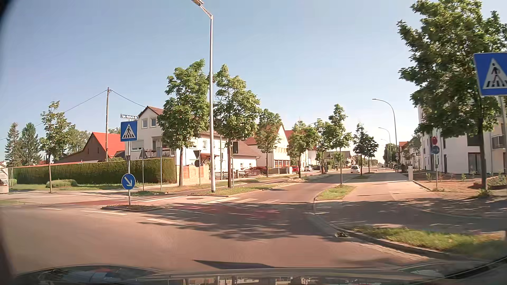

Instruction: Follow the waypoints while adhering to traffic rules and regulations

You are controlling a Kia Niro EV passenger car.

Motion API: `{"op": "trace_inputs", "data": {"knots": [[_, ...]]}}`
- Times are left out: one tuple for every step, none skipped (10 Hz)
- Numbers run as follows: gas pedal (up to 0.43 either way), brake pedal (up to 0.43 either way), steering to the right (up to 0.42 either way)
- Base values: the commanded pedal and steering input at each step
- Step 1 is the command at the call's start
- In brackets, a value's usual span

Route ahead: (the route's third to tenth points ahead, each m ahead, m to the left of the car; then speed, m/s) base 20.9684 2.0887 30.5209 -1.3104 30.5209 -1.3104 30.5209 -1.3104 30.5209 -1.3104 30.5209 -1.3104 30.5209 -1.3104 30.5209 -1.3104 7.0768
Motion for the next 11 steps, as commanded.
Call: {"op": "trace_inputs", "data": {"knots": [[0.228,0.012,-0.124],[0.24,0.012,-0.092],[0.24,0.012,-0.048],[0.24,0.012,-0.023],[0.24,0.012,-0.002],[0.248,0.012,0.01],[0.26,0.012,0.025],[0.26,0.012,0.043],[0.26,0.012,0.074],[0.26,0.012,0.114],[0.26,0.012,0.137]]}}
